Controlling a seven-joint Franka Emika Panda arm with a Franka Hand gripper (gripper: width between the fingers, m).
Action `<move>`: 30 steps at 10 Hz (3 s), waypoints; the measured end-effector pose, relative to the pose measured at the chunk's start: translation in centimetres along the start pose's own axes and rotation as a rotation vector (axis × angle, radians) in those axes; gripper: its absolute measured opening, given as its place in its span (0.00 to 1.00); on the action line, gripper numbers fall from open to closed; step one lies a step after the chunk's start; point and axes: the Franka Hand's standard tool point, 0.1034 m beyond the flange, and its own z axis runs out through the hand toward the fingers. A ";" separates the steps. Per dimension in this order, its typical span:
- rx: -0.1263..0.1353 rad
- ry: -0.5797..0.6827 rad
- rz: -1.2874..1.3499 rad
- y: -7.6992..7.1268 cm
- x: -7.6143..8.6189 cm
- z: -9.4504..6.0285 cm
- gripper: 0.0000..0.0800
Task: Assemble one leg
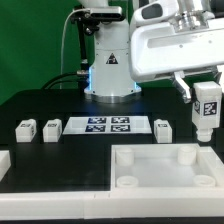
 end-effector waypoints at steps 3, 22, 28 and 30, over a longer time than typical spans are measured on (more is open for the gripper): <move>-0.004 0.001 -0.012 0.5 1.5 0.2 0.36; -0.003 -0.026 -0.014 0.9 -1.4 5.8 0.36; -0.005 -0.037 -0.009 1.0 -2.3 6.5 0.36; -0.009 -0.037 -0.002 1.1 -2.4 6.5 0.36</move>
Offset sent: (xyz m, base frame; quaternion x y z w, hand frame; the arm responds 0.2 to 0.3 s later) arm 0.0000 0.0000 0.0000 0.0000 0.0000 0.0000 1.0000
